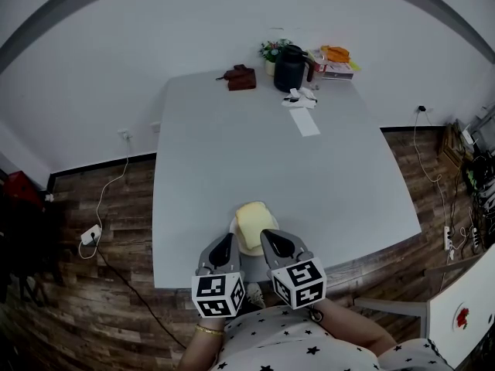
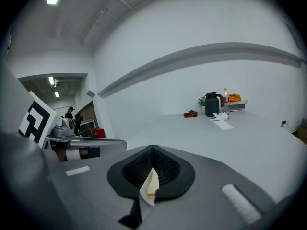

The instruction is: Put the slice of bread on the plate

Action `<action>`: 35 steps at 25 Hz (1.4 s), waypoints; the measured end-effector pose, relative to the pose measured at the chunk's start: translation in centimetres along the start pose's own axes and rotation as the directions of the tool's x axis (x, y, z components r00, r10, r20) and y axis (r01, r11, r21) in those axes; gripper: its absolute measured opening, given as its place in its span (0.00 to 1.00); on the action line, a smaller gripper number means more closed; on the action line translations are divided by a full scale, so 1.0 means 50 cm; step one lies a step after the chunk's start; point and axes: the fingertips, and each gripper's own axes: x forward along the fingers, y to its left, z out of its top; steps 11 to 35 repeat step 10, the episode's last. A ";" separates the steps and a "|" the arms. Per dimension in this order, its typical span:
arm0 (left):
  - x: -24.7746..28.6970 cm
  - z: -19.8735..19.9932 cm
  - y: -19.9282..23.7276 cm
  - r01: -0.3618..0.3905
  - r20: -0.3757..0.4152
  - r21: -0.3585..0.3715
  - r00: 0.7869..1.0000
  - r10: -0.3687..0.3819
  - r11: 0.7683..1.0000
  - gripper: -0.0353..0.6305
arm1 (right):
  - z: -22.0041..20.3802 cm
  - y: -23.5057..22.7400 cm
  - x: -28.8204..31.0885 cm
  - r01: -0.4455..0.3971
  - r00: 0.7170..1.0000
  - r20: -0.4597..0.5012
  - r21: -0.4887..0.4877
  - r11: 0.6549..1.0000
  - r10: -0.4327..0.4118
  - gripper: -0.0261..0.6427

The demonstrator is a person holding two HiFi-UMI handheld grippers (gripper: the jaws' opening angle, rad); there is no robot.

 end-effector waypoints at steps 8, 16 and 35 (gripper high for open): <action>0.009 0.000 0.002 0.001 -0.004 0.001 1.000 -0.001 1.000 0.06 | -0.005 -0.004 0.011 -0.004 1.000 -0.013 -0.005 1.000 0.004 0.04; 0.011 0.001 0.001 0.002 -0.005 0.002 1.000 -0.002 1.000 0.06 | -0.006 -0.007 0.012 -0.002 1.000 -0.017 -0.005 1.000 0.002 0.04; 0.011 0.001 0.001 0.002 -0.005 0.002 1.000 -0.002 1.000 0.06 | -0.006 -0.007 0.012 -0.002 1.000 -0.017 -0.005 1.000 0.002 0.04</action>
